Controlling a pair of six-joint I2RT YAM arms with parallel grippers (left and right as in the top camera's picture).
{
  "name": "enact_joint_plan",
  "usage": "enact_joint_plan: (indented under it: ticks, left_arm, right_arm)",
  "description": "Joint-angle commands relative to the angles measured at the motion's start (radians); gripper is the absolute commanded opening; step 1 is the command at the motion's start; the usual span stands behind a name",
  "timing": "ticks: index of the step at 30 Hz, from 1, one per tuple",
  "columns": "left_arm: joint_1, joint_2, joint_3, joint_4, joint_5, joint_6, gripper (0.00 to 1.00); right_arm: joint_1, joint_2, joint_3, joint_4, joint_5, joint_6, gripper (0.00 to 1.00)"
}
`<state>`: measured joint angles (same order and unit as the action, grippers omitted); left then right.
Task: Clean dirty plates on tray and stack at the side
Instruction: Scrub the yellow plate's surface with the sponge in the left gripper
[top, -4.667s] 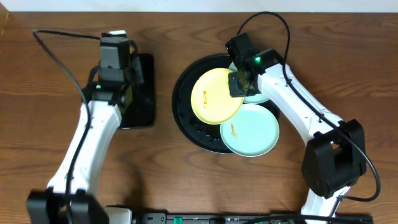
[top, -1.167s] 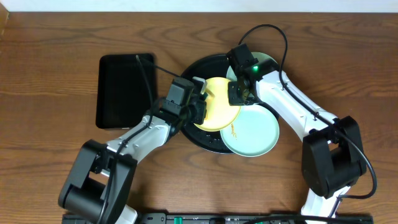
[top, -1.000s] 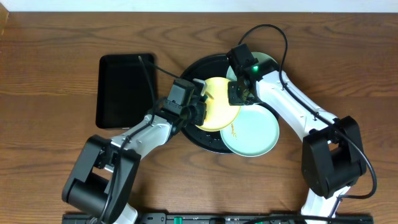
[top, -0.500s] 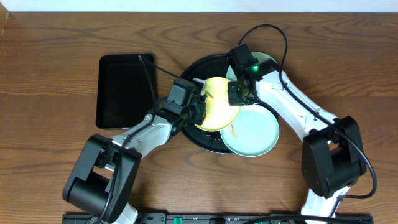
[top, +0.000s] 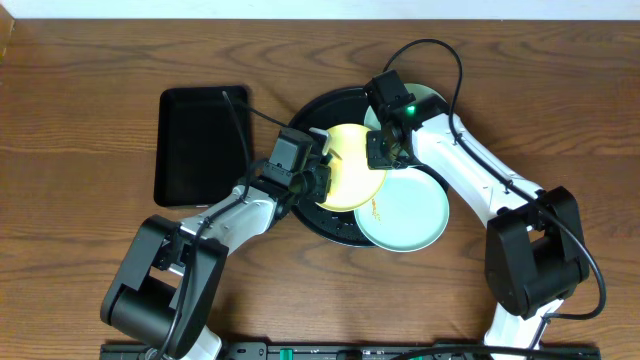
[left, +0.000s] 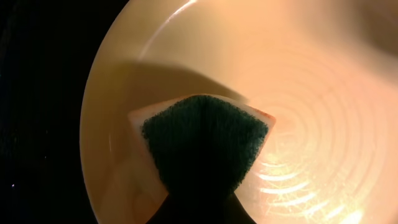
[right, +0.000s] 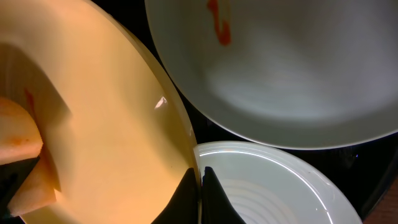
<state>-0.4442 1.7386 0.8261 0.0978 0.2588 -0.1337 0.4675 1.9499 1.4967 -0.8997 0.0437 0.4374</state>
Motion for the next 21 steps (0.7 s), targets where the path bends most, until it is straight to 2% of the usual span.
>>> enact_joint_plan:
  ticks: [1, 21]
  left_arm:
    - [0.0, 0.007, -0.013, 0.01, -0.01, 0.009, 0.08]
    - [0.0, 0.028, -0.013, 0.018, -0.01, 0.009, 0.08]
  right_arm:
    - [0.011, -0.001, -0.004, 0.002, -0.004, 0.01, 0.01]
    - [0.011, -0.001, -0.004, 0.003, -0.004, 0.01, 0.01]
